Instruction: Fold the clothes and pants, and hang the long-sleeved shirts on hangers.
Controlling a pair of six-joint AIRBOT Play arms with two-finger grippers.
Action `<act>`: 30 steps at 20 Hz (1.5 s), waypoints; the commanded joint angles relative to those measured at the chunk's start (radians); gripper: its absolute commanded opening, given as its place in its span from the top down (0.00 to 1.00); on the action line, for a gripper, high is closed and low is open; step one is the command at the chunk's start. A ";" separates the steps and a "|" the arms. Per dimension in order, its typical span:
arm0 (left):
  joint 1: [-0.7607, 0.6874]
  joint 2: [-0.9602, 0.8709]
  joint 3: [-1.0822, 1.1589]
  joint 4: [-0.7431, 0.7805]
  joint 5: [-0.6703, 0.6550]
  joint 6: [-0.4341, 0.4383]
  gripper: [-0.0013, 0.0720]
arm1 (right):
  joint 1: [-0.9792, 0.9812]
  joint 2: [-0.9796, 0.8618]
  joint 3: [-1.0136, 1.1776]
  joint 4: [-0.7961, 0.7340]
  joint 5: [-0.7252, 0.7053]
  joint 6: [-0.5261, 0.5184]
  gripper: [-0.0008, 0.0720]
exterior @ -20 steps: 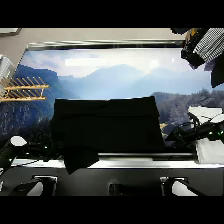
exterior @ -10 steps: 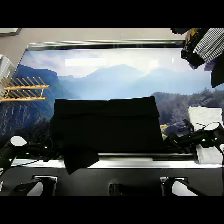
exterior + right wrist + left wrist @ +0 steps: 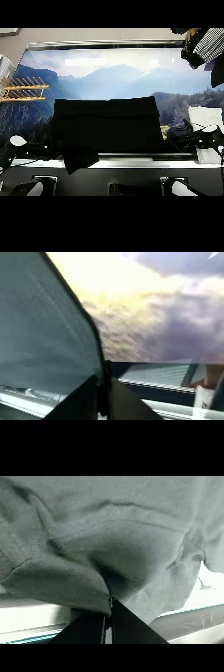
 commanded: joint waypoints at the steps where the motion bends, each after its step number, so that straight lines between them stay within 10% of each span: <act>1: 0.001 0.001 0.039 0.002 -0.008 0.000 0.96 | 0.001 0.004 0.000 0.067 0.050 -0.056 0.94; 15: 0.150 0.191 0.242 0.179 -0.359 -0.105 0.96 | 0.001 0.508 0.002 0.018 0.309 0.193 0.95; 23: 0.050 -0.127 0.483 0.171 -0.177 -0.048 0.96 | 0.363 0.130 0.248 -0.046 -0.103 0.238 0.95; 30: 0.042 -0.478 0.793 0.074 -0.171 -0.008 0.96 | 0.373 -0.095 0.500 -0.074 -0.142 0.279 0.95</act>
